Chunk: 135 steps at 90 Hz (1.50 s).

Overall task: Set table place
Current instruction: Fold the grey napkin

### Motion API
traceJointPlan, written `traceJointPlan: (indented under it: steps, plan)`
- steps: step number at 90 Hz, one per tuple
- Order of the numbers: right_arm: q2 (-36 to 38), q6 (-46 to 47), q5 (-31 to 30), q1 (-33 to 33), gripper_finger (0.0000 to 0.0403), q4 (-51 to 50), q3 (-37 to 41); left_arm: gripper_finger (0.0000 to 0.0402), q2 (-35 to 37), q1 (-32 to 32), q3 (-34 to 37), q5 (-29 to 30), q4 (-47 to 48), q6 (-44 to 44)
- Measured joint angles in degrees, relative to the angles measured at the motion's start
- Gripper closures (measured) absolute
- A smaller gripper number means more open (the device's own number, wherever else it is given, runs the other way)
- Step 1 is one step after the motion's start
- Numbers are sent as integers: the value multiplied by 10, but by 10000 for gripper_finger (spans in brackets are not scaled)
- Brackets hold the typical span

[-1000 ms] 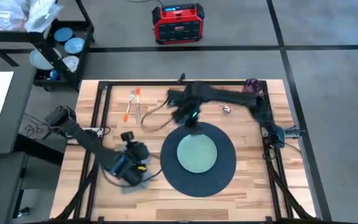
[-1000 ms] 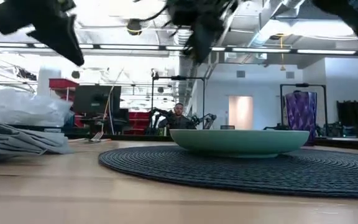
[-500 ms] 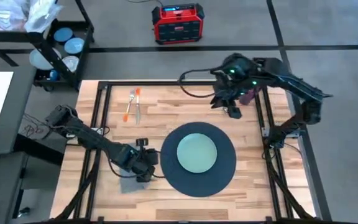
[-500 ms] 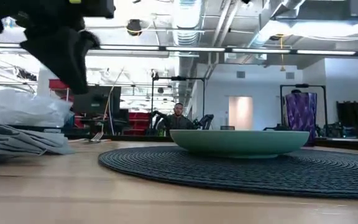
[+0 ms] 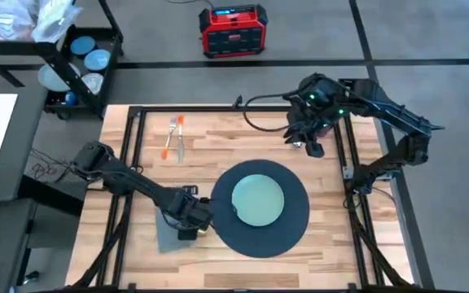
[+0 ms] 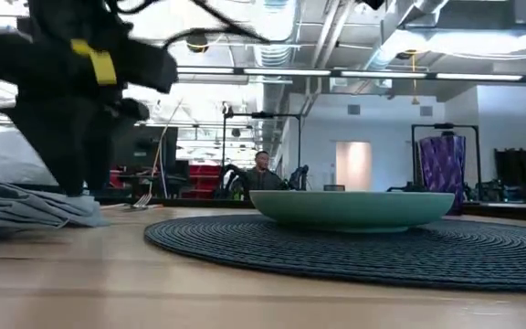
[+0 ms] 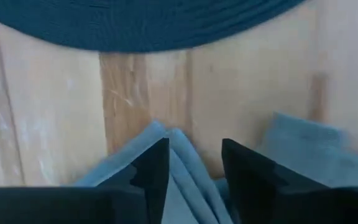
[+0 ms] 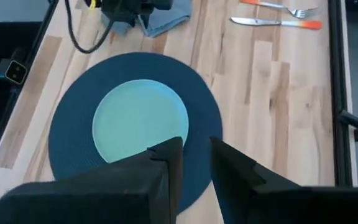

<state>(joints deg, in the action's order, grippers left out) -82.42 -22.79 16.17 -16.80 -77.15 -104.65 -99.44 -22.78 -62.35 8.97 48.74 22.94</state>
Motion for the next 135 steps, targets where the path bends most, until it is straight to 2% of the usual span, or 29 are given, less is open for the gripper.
traceJointPlan:
  steps: [14, 30, 39, 50, 54, 69, 83, 101, 114, 135]
  plan:
    - [0, 4, 1, 13, 337, -2, 10, 256, -38, 1, 0, -3, 3, -7]
    - [0, 17, 2, 47, 337, -1, 10, 260, -45, 5, -3, -12, 5, 4]
    - [3, 18, 2, 62, 337, 1, 10, 292, -41, 7, -2, -9, 18, 30]
    - [6, 18, 0, 72, 337, 4, 10, 372, -38, 9, 1, 17, 49, 34]
    - [6, 20, -1, 77, 337, 8, 10, 389, -38, 10, 1, 24, 50, 35]
    - [10, 23, -1, 84, 337, 9, 10, 399, -37, 9, -2, 57, 86, 47]
    - [13, 24, -1, 81, 337, 10, 10, 400, -37, 2, -34, 114, 146, 74]
    - [13, 30, -12, 81, 337, 9, 10, 401, -8, -27, -74, 188, 206, 161]
    - [13, 35, -13, 81, 337, 6, 10, 401, 23, -61, -65, 193, 212, 249]
    - [13, 48, -13, 82, 337, -4, 9, 401, 26, -124, -23, 192, 221, 383]
